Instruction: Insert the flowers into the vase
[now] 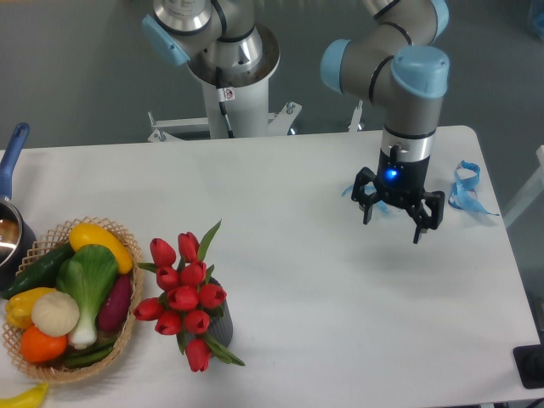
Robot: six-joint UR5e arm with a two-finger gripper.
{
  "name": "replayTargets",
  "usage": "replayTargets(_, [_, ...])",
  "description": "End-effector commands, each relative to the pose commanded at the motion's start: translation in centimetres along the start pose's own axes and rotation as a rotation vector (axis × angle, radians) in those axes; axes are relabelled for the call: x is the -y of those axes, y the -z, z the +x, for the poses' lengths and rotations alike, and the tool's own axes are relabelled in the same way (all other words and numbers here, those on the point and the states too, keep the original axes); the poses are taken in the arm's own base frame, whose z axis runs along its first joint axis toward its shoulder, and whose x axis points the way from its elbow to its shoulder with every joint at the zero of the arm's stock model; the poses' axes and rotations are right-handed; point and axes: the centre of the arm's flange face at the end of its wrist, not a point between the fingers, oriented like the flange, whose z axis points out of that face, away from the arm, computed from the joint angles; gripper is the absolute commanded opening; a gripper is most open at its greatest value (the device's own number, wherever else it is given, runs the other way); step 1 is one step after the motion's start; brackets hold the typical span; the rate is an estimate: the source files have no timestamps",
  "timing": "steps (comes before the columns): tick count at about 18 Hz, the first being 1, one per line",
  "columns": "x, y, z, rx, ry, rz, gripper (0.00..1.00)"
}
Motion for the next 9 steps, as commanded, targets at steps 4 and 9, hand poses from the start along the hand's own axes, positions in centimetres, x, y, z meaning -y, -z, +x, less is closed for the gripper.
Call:
replayTargets(4, [-0.5, -0.7, 2.0, -0.031, -0.019, -0.139, 1.00])
replayTargets(9, [-0.5, -1.0, 2.3, -0.042, -0.019, -0.141, 1.00])
